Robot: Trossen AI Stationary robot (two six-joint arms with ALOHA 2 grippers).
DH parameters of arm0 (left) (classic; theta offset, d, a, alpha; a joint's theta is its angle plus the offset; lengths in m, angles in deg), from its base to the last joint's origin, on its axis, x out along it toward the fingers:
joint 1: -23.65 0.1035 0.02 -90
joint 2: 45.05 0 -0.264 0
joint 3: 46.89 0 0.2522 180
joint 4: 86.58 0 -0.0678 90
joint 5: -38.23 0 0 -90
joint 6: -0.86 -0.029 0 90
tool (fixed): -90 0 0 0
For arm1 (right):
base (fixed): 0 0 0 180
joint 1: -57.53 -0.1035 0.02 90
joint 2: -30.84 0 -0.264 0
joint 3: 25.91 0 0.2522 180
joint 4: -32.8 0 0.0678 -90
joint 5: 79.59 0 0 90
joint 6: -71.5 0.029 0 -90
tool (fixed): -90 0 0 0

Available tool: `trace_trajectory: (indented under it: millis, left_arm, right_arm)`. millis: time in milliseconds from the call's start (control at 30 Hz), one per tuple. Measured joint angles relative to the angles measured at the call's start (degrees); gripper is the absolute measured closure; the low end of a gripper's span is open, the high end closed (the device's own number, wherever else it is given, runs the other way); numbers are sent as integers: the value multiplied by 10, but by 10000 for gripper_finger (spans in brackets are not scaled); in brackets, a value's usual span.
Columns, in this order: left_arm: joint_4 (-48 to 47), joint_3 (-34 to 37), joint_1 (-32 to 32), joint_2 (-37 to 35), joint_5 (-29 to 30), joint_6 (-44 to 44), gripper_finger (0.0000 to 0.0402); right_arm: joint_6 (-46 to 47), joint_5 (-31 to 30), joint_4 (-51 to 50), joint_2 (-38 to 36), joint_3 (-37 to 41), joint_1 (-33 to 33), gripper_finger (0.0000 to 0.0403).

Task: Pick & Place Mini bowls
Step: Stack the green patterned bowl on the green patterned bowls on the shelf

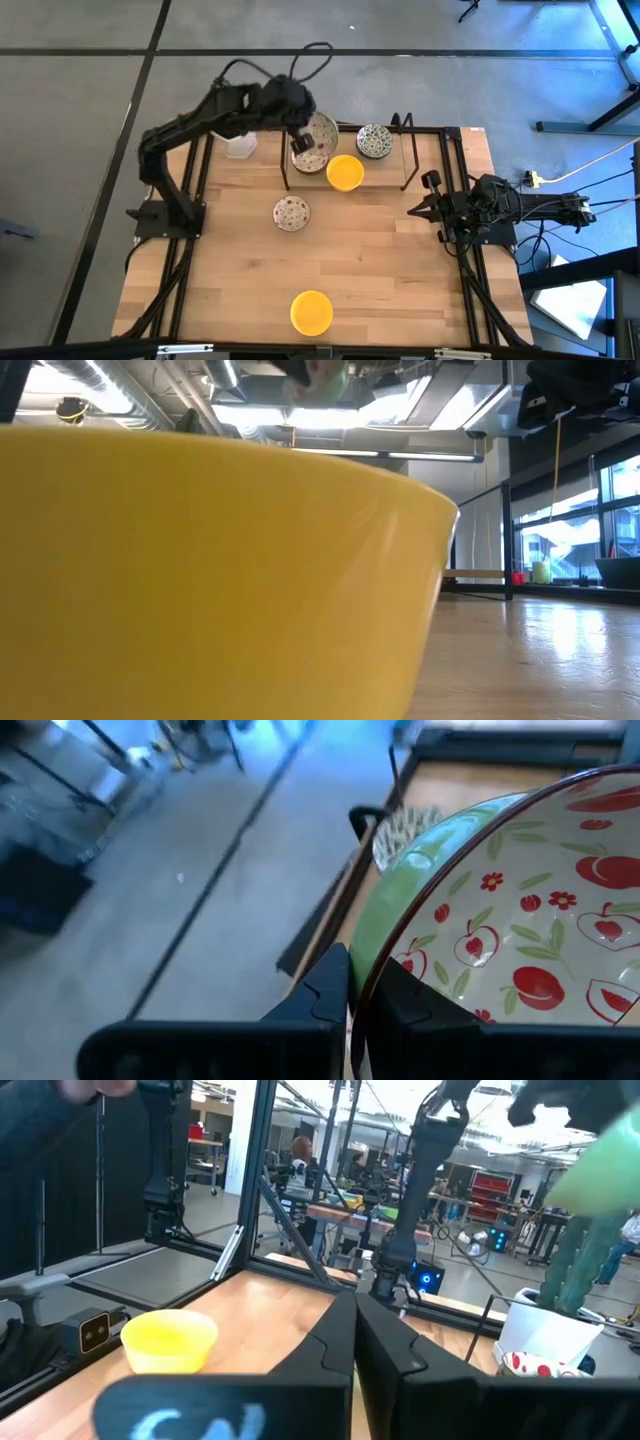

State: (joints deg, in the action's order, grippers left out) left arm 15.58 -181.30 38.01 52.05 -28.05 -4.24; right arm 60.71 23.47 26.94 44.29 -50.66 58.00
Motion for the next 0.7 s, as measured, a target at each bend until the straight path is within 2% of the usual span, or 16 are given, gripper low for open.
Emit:
trace_trajectory:
  millis: [133, 267, 300, 467, 567, 700]
  left_arm:
    - [-9, 1, 38, 16, -56, -53, 393]
    - [-6, -8, 64, 14, -192, -104, 393]
    - [-12, -19, 69, 13, -204, -113, 393]
    - [-35, -96, 118, 19, -163, -137, 393]
    - [-41, -139, 154, 43, -199, -160, 393]
    - [-28, -139, 194, 79, -249, -210, 393]
  right_arm:
    - [-1, 0, 0, 0, 0, 0, 395]
    - [-5, 0, 1, 0, 0, 0, 395]
    - [-9, 0, 6, 0, 0, 0, 395]
    - [-16, 0, 55, 0, 0, 0, 395]
    - [-17, -2, 71, 0, 0, 0, 395]
    - [-26, -36, 73, 0, 0, 0, 395]
